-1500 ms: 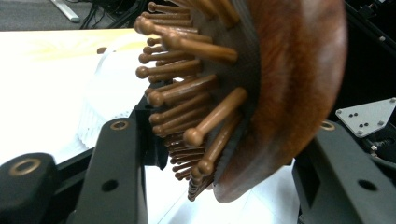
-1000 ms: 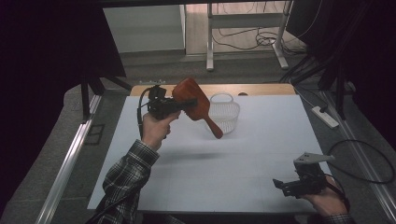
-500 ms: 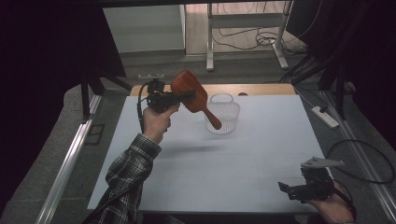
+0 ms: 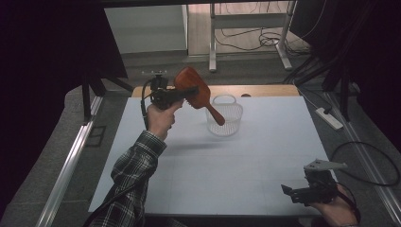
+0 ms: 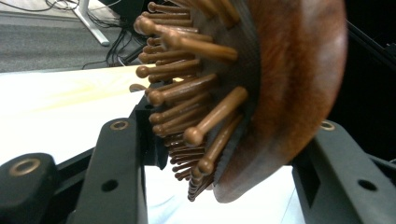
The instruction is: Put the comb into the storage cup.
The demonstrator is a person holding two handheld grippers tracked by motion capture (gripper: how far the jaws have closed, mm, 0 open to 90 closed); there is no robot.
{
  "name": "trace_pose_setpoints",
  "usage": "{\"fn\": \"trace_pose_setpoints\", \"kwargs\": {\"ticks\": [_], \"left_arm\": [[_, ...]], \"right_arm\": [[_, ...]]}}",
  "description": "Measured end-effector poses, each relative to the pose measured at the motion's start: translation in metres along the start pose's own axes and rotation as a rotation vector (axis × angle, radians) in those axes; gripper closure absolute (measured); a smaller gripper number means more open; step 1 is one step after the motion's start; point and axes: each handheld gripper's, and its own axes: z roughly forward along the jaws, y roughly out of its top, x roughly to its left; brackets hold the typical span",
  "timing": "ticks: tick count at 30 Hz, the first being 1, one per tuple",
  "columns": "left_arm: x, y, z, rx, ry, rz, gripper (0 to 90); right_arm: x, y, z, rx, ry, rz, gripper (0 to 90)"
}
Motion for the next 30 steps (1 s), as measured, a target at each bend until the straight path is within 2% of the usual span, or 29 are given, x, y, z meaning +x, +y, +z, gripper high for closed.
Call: {"fn": "trace_pose_setpoints", "kwargs": {"ticks": [15, 30], "left_arm": [[0.002, 0.009, 0.010, -0.017, 0.035, 0.008, 52.2], [0.005, 0.009, 0.032, -0.014, 0.067, 0.020, 52.2]], "right_arm": [[0.001, 0.000, -0.001, -0.006, -0.001, -0.008, 0.0], [0.000, -0.001, -0.001, -0.004, 0.007, -0.009, 0.0]]}}
